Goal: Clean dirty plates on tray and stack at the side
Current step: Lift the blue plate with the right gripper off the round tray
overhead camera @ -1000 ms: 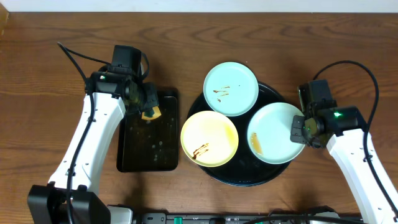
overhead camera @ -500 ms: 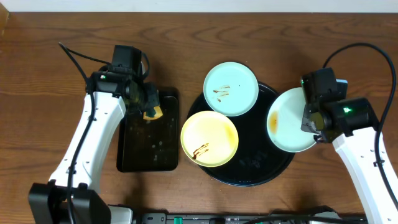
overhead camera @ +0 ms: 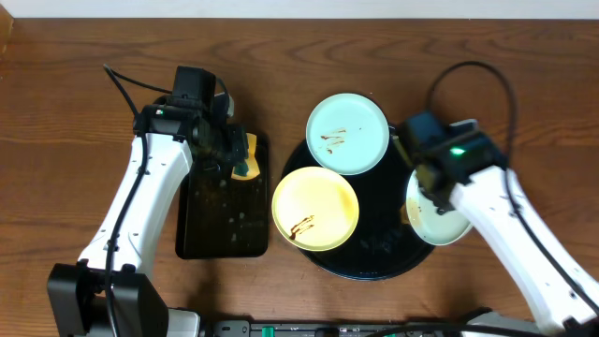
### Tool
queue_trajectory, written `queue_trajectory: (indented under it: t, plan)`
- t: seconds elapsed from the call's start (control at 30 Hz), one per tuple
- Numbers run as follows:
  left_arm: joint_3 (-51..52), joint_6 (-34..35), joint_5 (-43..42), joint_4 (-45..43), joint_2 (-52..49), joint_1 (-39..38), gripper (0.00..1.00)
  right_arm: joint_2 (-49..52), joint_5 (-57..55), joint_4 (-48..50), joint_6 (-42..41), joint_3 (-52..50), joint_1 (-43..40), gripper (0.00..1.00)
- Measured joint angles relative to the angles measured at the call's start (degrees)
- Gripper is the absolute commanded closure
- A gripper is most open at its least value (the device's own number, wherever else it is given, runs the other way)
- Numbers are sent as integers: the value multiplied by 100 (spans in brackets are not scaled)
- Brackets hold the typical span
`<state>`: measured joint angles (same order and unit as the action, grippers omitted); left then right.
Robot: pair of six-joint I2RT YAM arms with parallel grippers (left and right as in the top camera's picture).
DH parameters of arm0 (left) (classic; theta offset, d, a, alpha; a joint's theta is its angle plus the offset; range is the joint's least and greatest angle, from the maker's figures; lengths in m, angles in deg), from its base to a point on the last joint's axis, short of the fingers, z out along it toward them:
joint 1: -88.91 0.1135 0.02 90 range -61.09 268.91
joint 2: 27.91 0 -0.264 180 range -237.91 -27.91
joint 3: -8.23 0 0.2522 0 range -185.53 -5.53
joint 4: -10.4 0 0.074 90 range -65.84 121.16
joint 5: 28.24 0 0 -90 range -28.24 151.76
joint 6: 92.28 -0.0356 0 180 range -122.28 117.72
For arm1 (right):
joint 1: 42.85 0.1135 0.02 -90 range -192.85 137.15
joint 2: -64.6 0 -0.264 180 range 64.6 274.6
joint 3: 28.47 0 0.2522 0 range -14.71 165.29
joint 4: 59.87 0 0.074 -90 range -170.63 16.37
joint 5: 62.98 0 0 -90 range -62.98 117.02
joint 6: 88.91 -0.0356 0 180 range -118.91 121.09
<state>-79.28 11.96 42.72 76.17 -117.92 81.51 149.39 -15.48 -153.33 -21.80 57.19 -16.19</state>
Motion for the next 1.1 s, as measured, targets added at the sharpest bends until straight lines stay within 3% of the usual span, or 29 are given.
queue_trajectory:
  t: [0.2,0.4,0.67,1.1]
  plan:
    - [0,-76,-168,-4,0,0,93,946,-824,-138,-107,2,673,99]
    - [0,-101,-227,-28,0,0,93,1517,-1593,-273,-455,13,815,99]
    - [0,-127,-354,-90,0,0,93,1624,-1915,-472,-907,166,815,99]
    - [0,-212,-356,-105,0,0,93,1624,-2015,-592,-1060,1471,820,99]
